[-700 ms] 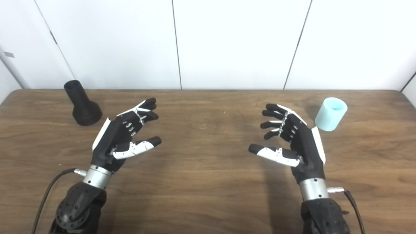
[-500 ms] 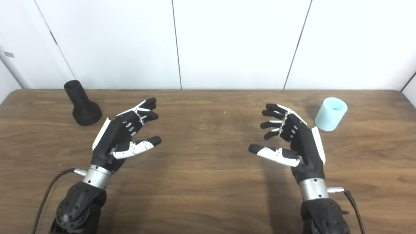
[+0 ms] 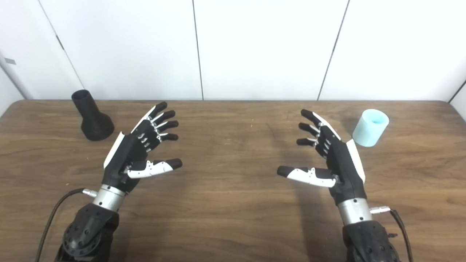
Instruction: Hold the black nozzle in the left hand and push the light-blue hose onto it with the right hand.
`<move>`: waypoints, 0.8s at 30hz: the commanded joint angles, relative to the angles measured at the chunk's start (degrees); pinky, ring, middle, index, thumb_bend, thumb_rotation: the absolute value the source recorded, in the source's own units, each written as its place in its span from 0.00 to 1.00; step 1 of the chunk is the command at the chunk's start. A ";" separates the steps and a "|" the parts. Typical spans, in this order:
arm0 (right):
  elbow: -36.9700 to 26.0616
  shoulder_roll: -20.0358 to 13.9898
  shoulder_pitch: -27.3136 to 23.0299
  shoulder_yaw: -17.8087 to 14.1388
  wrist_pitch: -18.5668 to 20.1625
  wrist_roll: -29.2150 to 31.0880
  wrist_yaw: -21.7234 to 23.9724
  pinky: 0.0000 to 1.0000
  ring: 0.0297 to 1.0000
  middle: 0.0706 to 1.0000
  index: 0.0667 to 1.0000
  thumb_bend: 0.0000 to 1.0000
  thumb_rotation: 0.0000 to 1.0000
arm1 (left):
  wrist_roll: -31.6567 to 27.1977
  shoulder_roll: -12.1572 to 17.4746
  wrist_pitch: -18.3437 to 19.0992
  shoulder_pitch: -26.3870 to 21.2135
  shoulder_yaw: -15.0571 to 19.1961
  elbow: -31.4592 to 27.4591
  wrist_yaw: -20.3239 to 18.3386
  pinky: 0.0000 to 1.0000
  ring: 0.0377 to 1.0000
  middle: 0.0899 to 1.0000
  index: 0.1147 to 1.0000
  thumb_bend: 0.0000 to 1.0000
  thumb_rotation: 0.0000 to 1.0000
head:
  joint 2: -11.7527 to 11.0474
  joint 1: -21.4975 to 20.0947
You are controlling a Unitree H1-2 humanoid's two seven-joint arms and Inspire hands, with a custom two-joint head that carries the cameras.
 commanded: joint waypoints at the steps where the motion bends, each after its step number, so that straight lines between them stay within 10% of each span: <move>1: -1.26 1.07 -1.41 -0.68 -2.64 0.36 -1.26 0.75 0.87 0.90 0.56 0.68 0.15 | -0.39 0.40 -0.53 -1.88 0.19 -2.06 0.05 0.69 0.83 0.87 0.86 0.86 0.10 | 0.07 0.00; 4: -0.47 2.01 -1.59 -1.21 -3.37 0.93 -1.82 0.80 0.87 0.85 0.46 0.54 0.14 | -0.29 0.44 -0.59 -1.94 0.24 -2.02 0.07 0.69 0.83 0.87 0.85 0.86 0.10 | 0.10 0.07; 14: -1.50 2.23 -1.45 -1.18 -3.22 0.94 -1.29 0.70 0.82 0.83 0.46 0.52 0.14 | -0.12 0.50 -0.76 -1.99 0.15 -2.09 0.01 0.69 0.83 0.87 0.84 0.86 0.11 | 0.29 0.13; 17: -0.95 1.92 -1.45 -1.14 -4.22 0.71 -1.12 0.65 0.79 0.82 0.72 0.77 0.10 | -0.36 0.49 -0.92 -2.00 0.16 -1.87 -0.10 0.69 0.83 0.86 0.84 0.86 0.11 | 0.14 0.12; 24: -0.02 0.82 -1.26 -1.54 -4.85 1.54 -0.38 0.61 0.76 0.82 0.82 0.80 0.10 | -0.16 -0.54 -1.28 -1.99 -0.52 -1.29 -0.01 0.66 0.81 0.85 0.84 0.86 0.11 | -1.32 6.62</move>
